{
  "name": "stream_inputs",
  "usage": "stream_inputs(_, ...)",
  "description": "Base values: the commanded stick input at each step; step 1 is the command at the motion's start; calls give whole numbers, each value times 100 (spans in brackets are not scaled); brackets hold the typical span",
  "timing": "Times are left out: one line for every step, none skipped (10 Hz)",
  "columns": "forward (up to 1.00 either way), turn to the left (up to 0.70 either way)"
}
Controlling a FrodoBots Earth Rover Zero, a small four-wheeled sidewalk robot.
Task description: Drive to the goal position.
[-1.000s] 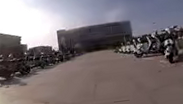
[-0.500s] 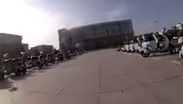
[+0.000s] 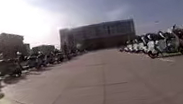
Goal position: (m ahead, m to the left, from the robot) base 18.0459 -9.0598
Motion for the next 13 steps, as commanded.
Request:
stream_inputs(100, 1)
stream_inputs(100, 1)
stream_inputs(100, 1)
stream_inputs(100, 1)
stream_inputs(100, 1)
stream_inputs(100, 1)
stream_inputs(100, 1)
stream_inputs(100, 1)
stream_inputs(100, -1)
stream_inputs(100, -14)
stream_inputs(100, -39)
stream_inputs(100, -39)
stream_inputs(100, -39)
